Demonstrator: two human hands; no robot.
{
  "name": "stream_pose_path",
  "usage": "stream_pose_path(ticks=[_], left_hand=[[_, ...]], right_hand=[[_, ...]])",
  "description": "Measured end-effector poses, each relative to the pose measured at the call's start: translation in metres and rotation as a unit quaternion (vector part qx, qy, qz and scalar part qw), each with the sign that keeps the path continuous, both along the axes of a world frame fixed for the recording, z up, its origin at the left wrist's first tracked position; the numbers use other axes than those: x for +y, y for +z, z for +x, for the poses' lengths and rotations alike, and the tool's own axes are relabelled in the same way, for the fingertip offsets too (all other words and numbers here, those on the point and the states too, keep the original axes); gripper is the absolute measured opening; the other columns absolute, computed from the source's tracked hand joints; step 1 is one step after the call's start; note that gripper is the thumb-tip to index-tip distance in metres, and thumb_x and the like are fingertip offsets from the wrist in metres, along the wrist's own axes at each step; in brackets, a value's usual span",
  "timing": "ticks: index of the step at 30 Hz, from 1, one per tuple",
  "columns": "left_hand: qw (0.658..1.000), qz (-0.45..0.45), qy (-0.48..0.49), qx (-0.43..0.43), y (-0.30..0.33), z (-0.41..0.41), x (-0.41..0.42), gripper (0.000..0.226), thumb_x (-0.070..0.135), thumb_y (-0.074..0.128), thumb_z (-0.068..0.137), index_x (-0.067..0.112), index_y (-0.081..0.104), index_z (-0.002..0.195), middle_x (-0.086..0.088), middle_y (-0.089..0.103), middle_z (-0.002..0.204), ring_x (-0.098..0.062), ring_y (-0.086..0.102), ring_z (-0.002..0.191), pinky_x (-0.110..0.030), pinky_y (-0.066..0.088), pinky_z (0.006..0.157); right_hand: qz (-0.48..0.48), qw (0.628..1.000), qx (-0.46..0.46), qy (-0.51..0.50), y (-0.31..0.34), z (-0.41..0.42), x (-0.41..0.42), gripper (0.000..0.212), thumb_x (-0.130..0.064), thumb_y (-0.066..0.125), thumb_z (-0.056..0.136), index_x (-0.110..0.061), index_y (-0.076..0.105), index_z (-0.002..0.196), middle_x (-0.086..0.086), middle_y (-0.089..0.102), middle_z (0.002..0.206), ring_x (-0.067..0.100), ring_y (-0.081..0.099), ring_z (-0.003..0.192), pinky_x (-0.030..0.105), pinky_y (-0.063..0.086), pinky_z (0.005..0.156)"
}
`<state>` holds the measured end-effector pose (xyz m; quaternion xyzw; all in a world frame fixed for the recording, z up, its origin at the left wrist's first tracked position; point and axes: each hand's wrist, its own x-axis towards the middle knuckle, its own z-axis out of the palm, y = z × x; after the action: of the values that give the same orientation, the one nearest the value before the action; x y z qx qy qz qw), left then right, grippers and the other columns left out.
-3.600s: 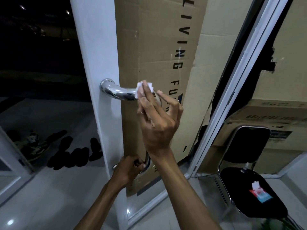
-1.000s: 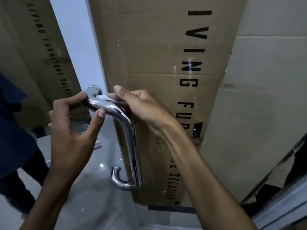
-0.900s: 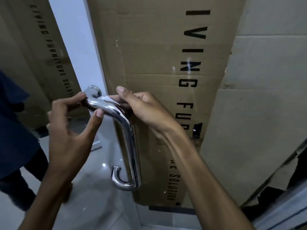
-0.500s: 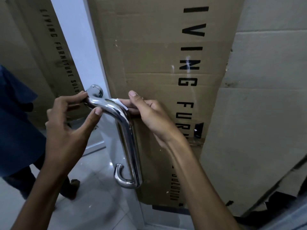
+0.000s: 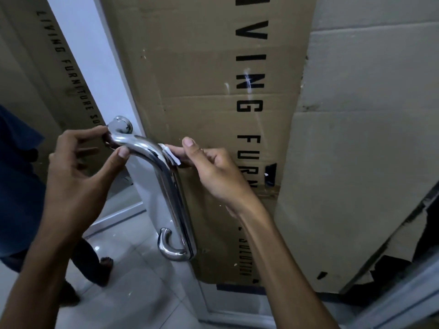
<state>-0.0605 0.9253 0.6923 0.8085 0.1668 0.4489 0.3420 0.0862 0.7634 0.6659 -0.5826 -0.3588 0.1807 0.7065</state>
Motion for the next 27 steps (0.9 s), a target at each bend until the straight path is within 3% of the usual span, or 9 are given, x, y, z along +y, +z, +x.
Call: stream_pose_path(ticks=[2, 6, 9, 12, 16, 19, 21, 24, 27], left_hand=[[1.000, 0.015, 0.009, 0.009, 0.002, -0.001, 0.001, 0.041, 0.045, 0.075, 0.091, 0.038, 0.057, 0.128, 0.015, 0.064, 0.123, -0.010, 0.057, 0.123, -0.048, 0.048, 0.108], [0.996, 0.079, 0.037, 0.031, 0.000, -0.001, 0.007, 0.042, 0.064, 0.071, 0.089, 0.055, 0.052, 0.126, 0.002, 0.056, 0.136, -0.028, 0.051, 0.130, -0.062, 0.048, 0.103], [0.992, 0.110, 0.049, 0.039, 0.004, -0.001, 0.013, 0.048, 0.074, 0.067, 0.083, 0.058, 0.055, 0.126, 0.003, 0.051, 0.139, -0.031, 0.046, 0.135, -0.066, 0.049, 0.098], [0.982, 0.179, 0.025, 0.060, 0.011, -0.001, 0.009, 0.041, 0.065, 0.072, 0.087, 0.053, 0.058, 0.123, 0.002, 0.055, 0.136, -0.030, 0.046, 0.135, -0.062, 0.044, 0.104], [0.971, 0.218, 0.015, 0.094, 0.014, 0.002, -0.006, 0.035, 0.052, 0.075, 0.085, 0.062, 0.054, 0.111, 0.006, 0.055, 0.124, -0.037, 0.046, 0.129, -0.064, 0.043, 0.100], [0.970, 0.225, 0.012, 0.090, 0.014, 0.001, -0.005, 0.034, 0.052, 0.076, 0.085, 0.061, 0.054, 0.110, 0.009, 0.055, 0.122, -0.035, 0.046, 0.128, -0.061, 0.046, 0.097], [0.967, 0.232, 0.016, 0.101, 0.012, 0.002, 0.001, 0.034, 0.056, 0.074, 0.085, 0.064, 0.052, 0.110, 0.020, 0.051, 0.119, -0.033, 0.046, 0.129, -0.063, 0.045, 0.098], [0.968, 0.232, 0.021, 0.090, 0.006, 0.005, 0.007, 0.032, 0.060, 0.072, 0.088, 0.057, 0.055, 0.115, 0.018, 0.051, 0.117, -0.027, 0.048, 0.125, -0.063, 0.044, 0.098], [0.973, 0.223, 0.009, 0.065, 0.005, 0.006, 0.004, 0.034, 0.048, 0.075, 0.088, 0.044, 0.060, 0.119, 0.010, 0.053, 0.115, -0.002, 0.046, 0.114, -0.053, 0.046, 0.099]], right_hand=[[-0.013, 1.000, 0.003, 0.000, -0.009, 0.000, -0.006, 0.046, -0.040, 0.047, 0.110, -0.007, 0.073, 0.128, 0.001, 0.073, 0.128, 0.001, 0.061, 0.128, 0.020, 0.035, 0.118], [-0.016, 1.000, 0.011, 0.008, -0.016, 0.001, -0.013, 0.046, -0.042, 0.048, 0.110, -0.008, 0.074, 0.127, -0.001, 0.073, 0.128, 0.002, 0.062, 0.127, 0.023, 0.035, 0.120], [-0.019, 1.000, 0.017, -0.007, -0.025, -0.006, -0.014, 0.040, -0.035, 0.051, 0.109, -0.006, 0.073, 0.127, -0.004, 0.073, 0.125, -0.010, 0.060, 0.120, 0.005, 0.041, 0.101], [-0.030, 0.999, 0.023, -0.013, -0.035, -0.012, -0.015, 0.033, -0.028, 0.056, 0.108, -0.007, 0.072, 0.127, -0.015, 0.074, 0.115, -0.019, 0.061, 0.101, 0.001, 0.042, 0.089], [-0.009, 1.000, 0.024, -0.006, -0.028, -0.015, -0.017, 0.029, -0.016, 0.060, 0.106, -0.006, 0.070, 0.131, -0.004, 0.074, 0.120, -0.012, 0.067, 0.097, 0.004, 0.046, 0.085], [-0.020, 0.999, 0.043, 0.014, -0.031, -0.019, -0.021, 0.033, -0.006, 0.058, 0.105, -0.003, 0.065, 0.137, 0.005, 0.073, 0.115, -0.015, 0.064, 0.068, 0.002, 0.045, 0.066], [-0.050, 0.997, 0.058, 0.025, -0.035, -0.021, -0.022, 0.036, -0.004, 0.059, 0.104, -0.007, 0.062, 0.140, 0.009, 0.073, 0.123, -0.013, 0.059, 0.058, 0.004, 0.043, 0.058], [-0.056, 0.996, 0.070, 0.020, -0.033, -0.020, -0.019, 0.036, -0.004, 0.060, 0.103, -0.009, 0.064, 0.139, 0.010, 0.072, 0.130, -0.012, 0.061, 0.064, 0.008, 0.044, 0.056], [-0.034, 0.997, 0.075, 0.012, -0.031, -0.024, -0.022, 0.032, -0.002, 0.058, 0.104, -0.004, 0.066, 0.135, 0.015, 0.073, 0.125, -0.014, 0.065, 0.071, 0.005, 0.044, 0.055]])
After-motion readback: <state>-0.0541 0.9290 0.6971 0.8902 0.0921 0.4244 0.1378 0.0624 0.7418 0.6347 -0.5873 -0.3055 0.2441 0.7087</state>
